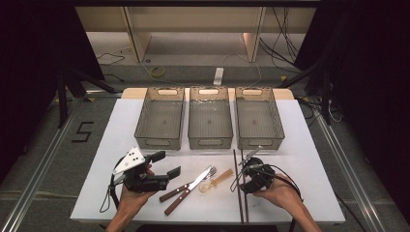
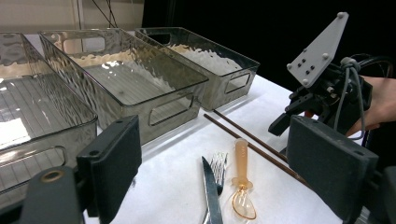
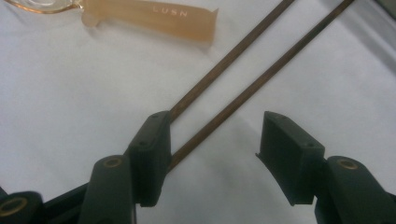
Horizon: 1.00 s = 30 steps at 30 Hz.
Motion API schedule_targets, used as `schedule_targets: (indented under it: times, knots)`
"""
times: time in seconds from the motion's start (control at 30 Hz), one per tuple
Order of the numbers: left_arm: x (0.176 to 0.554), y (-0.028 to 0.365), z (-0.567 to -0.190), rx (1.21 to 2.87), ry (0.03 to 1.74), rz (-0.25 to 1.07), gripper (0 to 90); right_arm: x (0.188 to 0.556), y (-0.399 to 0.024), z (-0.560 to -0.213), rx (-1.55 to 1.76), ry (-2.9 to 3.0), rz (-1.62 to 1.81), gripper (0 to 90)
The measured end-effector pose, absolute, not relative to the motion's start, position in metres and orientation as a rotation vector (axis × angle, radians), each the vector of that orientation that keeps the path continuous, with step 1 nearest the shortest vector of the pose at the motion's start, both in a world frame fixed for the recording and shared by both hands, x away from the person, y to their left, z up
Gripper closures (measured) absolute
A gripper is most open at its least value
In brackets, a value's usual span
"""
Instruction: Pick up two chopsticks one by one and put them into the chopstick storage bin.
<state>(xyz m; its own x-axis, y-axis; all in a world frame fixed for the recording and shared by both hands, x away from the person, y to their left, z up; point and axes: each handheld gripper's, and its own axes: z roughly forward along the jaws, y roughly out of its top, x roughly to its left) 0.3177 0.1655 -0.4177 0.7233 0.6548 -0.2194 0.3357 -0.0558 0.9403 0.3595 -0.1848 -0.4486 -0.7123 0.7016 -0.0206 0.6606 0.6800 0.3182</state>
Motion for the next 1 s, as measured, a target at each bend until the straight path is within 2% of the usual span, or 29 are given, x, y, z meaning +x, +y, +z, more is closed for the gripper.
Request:
schedule_targets:
  times: [0.6,0.63,1.0]
  knots:
    - [0.318,0.166,-0.418,1.659,0.807,0.315,17.8,0.365,-0.177,-0.457,1.095,2.821,0.327,56.8]
    - [0.318,0.165,-0.418,1.659,0.807,0.315,17.8,0.365,-0.176,-0.457,1.084,2.829,0.316,60.8]
    - [0.318,0.166,-0.418,1.658,0.809,0.316,17.8,0.371,-0.177,-0.455,1.067,2.857,0.277,74.4]
